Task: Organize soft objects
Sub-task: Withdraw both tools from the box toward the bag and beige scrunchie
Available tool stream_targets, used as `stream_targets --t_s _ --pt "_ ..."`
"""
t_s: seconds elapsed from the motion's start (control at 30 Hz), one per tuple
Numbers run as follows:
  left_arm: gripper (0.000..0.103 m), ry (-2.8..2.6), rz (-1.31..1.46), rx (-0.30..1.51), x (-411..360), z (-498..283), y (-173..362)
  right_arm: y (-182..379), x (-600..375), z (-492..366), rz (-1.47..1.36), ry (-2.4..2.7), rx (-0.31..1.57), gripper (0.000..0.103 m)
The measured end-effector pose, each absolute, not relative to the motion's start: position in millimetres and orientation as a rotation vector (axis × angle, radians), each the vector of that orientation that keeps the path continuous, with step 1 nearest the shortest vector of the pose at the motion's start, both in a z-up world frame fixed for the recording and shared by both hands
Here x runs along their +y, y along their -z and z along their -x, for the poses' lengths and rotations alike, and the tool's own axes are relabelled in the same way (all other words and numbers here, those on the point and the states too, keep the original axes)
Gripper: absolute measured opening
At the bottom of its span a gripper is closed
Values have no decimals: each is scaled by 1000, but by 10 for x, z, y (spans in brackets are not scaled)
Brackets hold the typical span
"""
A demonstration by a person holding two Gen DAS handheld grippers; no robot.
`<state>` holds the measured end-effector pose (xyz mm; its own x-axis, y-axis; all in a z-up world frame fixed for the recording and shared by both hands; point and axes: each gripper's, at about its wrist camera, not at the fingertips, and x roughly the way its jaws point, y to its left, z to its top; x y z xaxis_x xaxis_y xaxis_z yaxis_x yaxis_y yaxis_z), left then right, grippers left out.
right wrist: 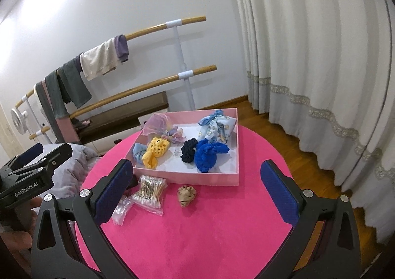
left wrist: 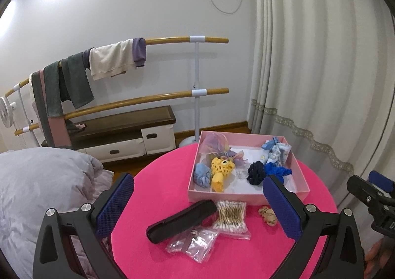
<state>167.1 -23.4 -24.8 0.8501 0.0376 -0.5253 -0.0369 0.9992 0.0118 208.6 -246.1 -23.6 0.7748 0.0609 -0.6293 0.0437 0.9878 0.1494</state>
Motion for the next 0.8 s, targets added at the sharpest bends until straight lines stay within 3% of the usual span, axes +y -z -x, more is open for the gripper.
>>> stream_targets --t_s 0.8 --pt "103 -27 16 573 -241 -1272 269 191 -2346 -1856 -117 23 663 103"
